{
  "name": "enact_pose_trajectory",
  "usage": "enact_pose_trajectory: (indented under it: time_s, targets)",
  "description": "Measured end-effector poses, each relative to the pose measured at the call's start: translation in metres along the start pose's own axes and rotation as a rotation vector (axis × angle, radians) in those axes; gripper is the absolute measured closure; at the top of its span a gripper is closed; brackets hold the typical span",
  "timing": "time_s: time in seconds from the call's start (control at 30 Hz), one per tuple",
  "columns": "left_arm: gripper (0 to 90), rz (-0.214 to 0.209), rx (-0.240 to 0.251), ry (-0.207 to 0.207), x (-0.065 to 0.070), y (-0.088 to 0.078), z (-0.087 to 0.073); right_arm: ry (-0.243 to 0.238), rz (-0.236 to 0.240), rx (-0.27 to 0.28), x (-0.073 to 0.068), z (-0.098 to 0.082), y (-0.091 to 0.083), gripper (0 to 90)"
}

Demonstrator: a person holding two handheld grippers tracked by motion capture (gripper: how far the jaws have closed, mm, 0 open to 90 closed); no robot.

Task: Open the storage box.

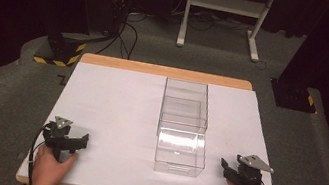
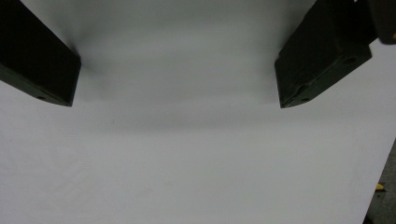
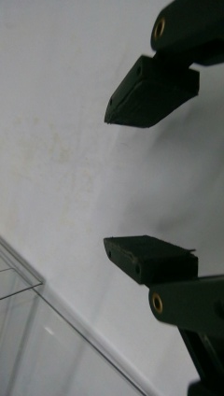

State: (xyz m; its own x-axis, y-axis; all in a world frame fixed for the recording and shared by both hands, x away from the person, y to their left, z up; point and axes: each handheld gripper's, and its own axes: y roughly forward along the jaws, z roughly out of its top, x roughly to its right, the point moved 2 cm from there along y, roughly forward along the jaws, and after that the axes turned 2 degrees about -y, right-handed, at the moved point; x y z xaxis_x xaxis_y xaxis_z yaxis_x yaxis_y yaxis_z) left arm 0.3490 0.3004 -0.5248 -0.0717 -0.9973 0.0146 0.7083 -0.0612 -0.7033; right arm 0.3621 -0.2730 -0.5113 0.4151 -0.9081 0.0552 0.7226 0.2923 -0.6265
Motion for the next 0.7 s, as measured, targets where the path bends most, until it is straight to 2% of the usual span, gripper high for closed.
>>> enact_pose_trajectory:
  time_s: [0.1, 0.13, 0.17, 0.23, 0.7]
  targets:
    - [0.4, 0.0, 0.0, 0.002, -0.0002, 0.0, 0.0, -0.003, -0.013, -0.021, -0.0013, 0.0003, 0.0015, 32.5]
    - [0.4, 0.0, 0.0, 0.002, -0.0002, 0.0, 0.0, -0.011, -0.019, -0.068, -0.0019, 0.0003, 0.0064, 31.6]
    - [0.4, 0.0, 0.0, 0.0, 0.0, 0.0, 0.0, -0.007, -0.021, -0.077, -0.0018, 0.0006, 0.0072, 31.1]
    - [0.4, 0.0, 0.0, 0.0, 0.0, 0.0, 0.0, 0.007, -0.009, -0.078, 0.0, 0.0005, 0.0075, 30.7]
    - [0.4, 0.0, -0.001, 0.003, -0.0002, -0.0001, -0.0001, 0.009, -0.011, -0.078, -0.0004, 0.0003, 0.0074, 30.8]
